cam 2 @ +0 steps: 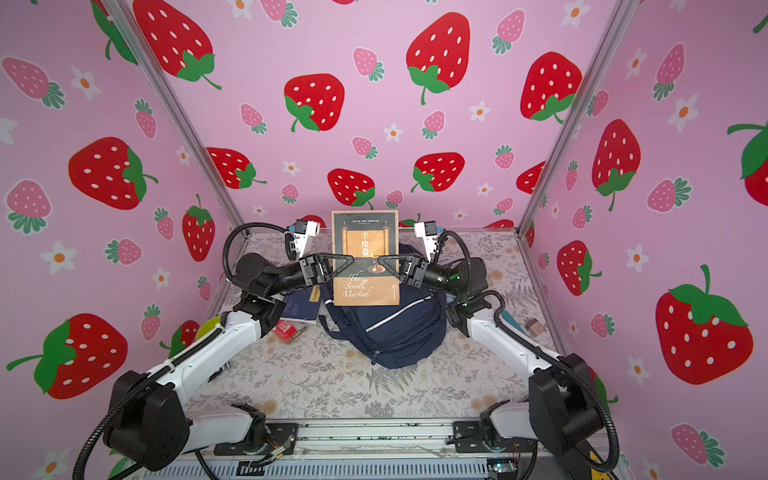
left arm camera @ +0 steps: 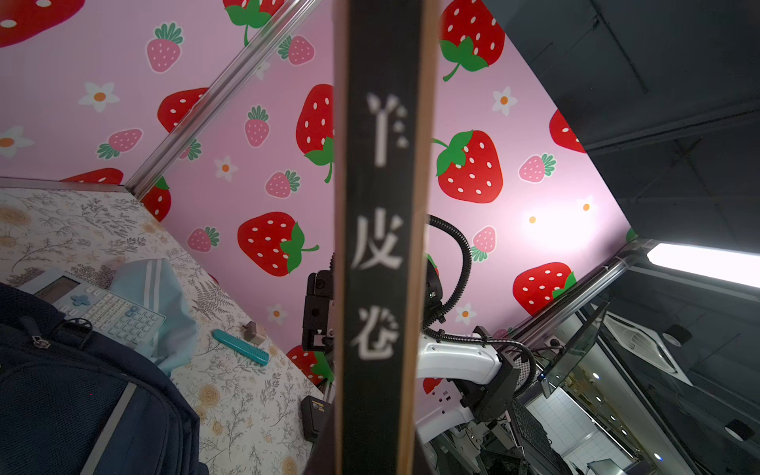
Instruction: Pack the student bag
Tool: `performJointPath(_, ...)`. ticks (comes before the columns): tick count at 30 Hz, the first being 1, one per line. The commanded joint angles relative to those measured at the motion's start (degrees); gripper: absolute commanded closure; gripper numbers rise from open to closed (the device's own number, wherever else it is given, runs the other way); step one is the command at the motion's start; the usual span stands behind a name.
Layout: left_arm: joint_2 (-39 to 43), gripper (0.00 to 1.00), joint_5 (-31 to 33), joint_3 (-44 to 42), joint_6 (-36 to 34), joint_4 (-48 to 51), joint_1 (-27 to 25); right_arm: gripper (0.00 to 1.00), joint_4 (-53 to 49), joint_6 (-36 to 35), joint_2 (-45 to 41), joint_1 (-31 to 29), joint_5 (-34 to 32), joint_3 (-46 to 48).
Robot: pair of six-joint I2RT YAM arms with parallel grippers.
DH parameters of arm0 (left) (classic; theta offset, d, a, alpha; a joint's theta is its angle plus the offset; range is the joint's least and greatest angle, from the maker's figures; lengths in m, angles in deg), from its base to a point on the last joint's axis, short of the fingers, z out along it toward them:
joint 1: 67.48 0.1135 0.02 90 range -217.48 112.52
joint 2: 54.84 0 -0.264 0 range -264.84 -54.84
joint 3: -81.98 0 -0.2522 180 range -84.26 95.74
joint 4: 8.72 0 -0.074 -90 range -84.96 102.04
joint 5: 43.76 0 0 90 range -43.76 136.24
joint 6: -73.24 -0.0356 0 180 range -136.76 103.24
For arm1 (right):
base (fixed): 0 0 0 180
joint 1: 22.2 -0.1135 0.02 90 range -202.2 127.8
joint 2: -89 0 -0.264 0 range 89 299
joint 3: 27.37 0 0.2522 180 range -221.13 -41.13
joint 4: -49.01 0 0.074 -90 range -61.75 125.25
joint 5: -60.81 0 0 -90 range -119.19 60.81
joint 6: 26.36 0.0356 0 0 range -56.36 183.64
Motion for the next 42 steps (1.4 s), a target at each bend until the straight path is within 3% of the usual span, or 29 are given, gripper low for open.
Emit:
performJointPath(1,2.6,0.62,-1.47,2.42,-7.81,8.81,-0.09,1.0,-4.34,-4.32,-3.97,1.11,-3.05,-2.21)
performJointPath(2,3.27,0.5,-0.39,3.22,-12.02,15.09,-0.13,1.0,-6.37,-4.98,-4.74,1.6,-3.37,-2.21)
performJointPath(6,6.93,0.32,11.97,6.28,-28.51,39.12,-0.95,1.0,-22.69,-12.82,-8.99,4.19,-7.85,-2.98)
performJointPath(10,6.98,0.27,23.24,8.15,-38.08,52.0,-3.56,1.0,-48.8,-22.58,-12.51,8.89,-20.11,-5.34)
performJointPath(14,1.46,0.27,32.38,12.64,-46.72,62.97,-10.99,1.0,-66.47,-26.64,-14.74,16.67,-30.09,-4.42)
performJointPath(22,-17.36,0.18,49.2,23.65,-55.6,72.84,-25.27,1.0,-76.21,-28.78,-21.35,30.32,-29.82,2.45)
performJointPath(30,-31.95,0.13,59.97,33.75,-60.52,79.12,-32.36,1.0,-79.29,-30.7,-25.4,32.73,-27.32,5.55)
performJointPath(34,-35.99,0.19,64.45,36.09,-61.0,80.82,-34.05,1.0,-81.19,-32.13,-26.78,32.83,-27.98,5.7)
performJointPath(38,-38.43,0.34,70.22,37.09,-59.73,81.28,-34.72,1.0,-82.8,-33.17,-27.83,32.78,-28.2,5.61)
performJointPath(42,-38.37,0.75,71.16,35.98,-58.74,79.01,-34.72,1.0,-84.03,-33.91,-28.68,32.91,-27.99,5.37)
